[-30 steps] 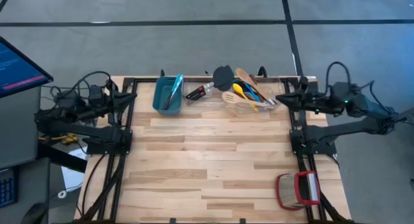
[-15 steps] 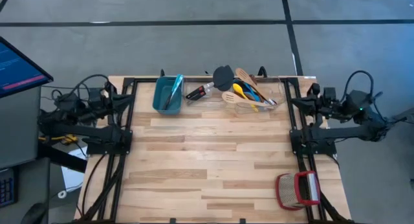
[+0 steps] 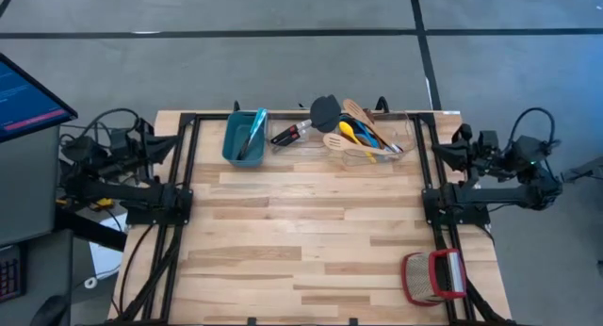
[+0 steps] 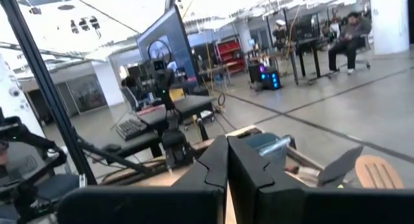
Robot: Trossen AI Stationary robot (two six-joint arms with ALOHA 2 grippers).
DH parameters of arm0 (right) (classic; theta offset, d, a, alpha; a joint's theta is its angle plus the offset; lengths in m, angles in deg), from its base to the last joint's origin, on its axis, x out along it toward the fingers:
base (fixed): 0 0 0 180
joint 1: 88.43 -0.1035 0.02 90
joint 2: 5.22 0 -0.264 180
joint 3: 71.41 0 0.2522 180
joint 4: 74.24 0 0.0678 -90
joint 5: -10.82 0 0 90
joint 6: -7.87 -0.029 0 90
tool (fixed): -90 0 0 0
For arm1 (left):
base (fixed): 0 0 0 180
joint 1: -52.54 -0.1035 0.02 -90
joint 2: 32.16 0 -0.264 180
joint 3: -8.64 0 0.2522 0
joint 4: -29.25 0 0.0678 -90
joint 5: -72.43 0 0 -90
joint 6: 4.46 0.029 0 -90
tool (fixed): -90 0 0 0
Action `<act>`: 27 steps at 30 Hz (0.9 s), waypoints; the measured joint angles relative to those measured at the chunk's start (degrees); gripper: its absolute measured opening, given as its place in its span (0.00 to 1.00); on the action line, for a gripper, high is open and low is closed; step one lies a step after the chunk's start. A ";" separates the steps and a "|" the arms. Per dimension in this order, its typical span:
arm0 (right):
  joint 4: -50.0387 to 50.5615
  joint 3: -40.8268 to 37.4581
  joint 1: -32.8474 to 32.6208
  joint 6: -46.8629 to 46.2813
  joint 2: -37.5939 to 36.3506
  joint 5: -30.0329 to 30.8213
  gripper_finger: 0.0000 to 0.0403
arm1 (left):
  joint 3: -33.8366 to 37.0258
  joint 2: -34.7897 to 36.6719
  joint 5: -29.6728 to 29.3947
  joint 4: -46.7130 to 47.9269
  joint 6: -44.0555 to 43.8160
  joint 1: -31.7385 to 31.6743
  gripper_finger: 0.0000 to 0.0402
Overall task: Pick & Place Kitchen Items
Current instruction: Return to Home Position
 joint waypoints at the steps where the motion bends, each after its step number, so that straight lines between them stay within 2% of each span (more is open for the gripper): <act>1: 0.38 -0.03 0.00 -0.41 -0.16 0.01 0.00 | -0.12 0.02 -0.37 0.21 -0.17 0.00 0.00; 3: 0.35 0.14 0.00 -0.65 -0.17 0.07 0.00 | 0.05 0.00 -1.28 1.21 -0.28 -0.02 0.00; 6: 0.84 -0.05 0.00 -1.45 -0.17 0.00 0.00 | 0.65 0.02 0.46 0.88 -0.42 0.00 0.00; 12: -3.97 -6.27 -0.09 -2.14 -0.19 -0.09 0.00 | 7.55 0.07 0.85 -1.35 -1.79 0.00 0.00; 18: -16.26 -18.82 -0.09 -2.12 -0.24 -1.61 0.00 | 19.54 0.17 0.88 -10.14 -2.29 0.00 0.00; 23: -26.97 -30.33 -0.09 -2.12 -0.24 -1.73 0.00 | 30.58 0.17 1.51 -23.47 -2.33 -0.01 0.00; 27: -33.20 -38.53 -0.09 -2.50 -0.24 -1.75 0.00 | 37.86 0.17 3.44 -30.60 -3.68 0.00 0.00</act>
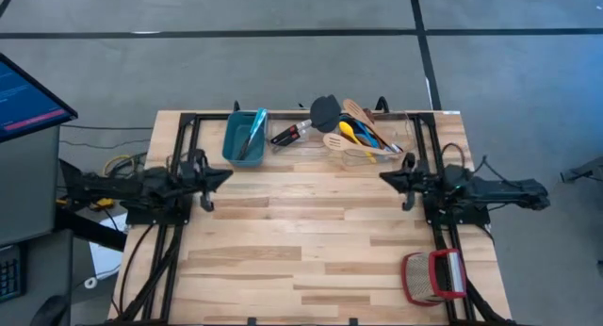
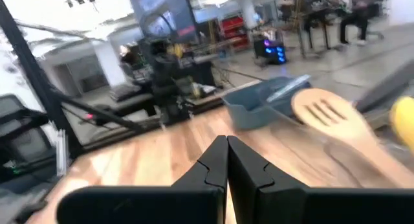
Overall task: Pick & Place Kitchen Items
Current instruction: Return to Home Position
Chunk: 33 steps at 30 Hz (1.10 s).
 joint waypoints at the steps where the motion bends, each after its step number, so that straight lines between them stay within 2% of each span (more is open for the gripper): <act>1: -1.46 -0.96 -0.02 -0.45 0.04 -0.60 0.00 | 1.40 0.00 0.09 -0.36 -0.42 -0.02 0.00; 3: -2.13 -0.84 0.00 0.33 0.88 -3.69 0.00 | 1.34 -0.87 0.64 1.65 -1.59 -0.15 0.00; 9: -0.21 -0.82 -0.02 3.70 2.01 -7.61 0.00 | 1.36 -3.80 2.18 1.84 0.55 -0.18 0.00; 16: -0.20 -0.82 0.00 2.53 1.91 -7.50 0.00 | 1.36 -4.66 -0.09 1.62 -1.39 -0.24 0.00; 33: -0.11 -0.82 0.00 1.89 1.92 -7.41 0.00 | 1.36 -4.98 -0.35 1.39 -1.04 -0.24 0.00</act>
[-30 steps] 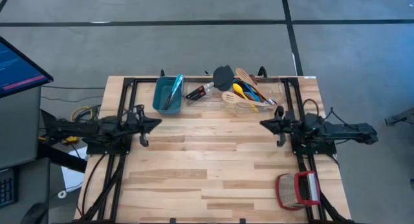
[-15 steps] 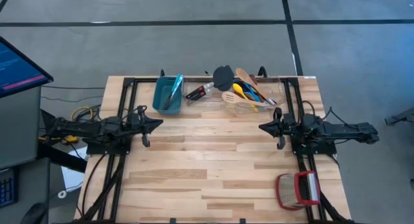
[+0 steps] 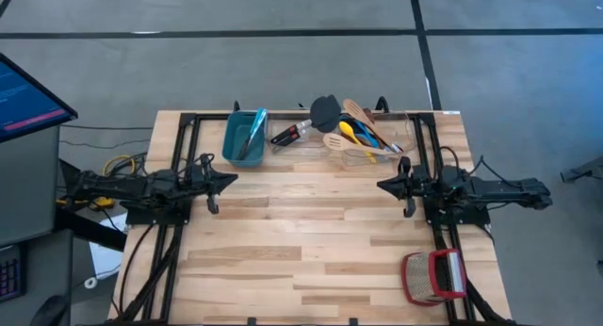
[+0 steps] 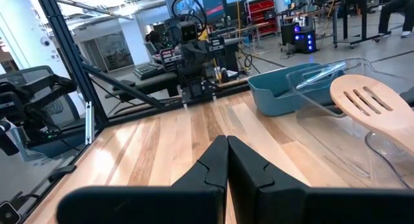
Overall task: Pick & Place Kitchen Items
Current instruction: Return to Home Position
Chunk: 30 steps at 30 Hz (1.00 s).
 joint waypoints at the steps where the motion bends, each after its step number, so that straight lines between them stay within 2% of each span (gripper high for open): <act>1: 0.01 0.00 0.00 0.00 0.00 0.00 0.00 | 0.00 0.00 0.00 -0.12 -0.02 0.00 0.00; 30: 0.04 0.00 0.00 -0.02 0.00 0.09 0.00 | 0.02 0.00 0.11 -0.62 0.01 0.00 0.00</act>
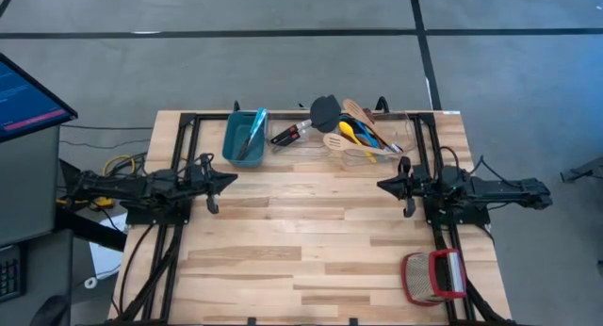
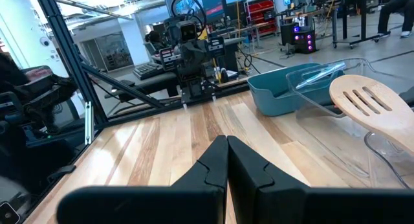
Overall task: Pick & Place Kitchen Items
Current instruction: Return to Home Position
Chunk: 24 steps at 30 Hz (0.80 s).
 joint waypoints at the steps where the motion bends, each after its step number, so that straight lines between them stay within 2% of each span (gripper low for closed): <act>1: 0.00 0.00 0.00 0.02 0.00 0.00 0.00 | 0.00 0.00 0.00 -0.04 0.00 0.00 0.00; 24: 0.02 -0.02 0.00 0.02 0.01 0.00 0.00 | 0.00 0.00 0.00 -0.48 0.00 0.00 0.00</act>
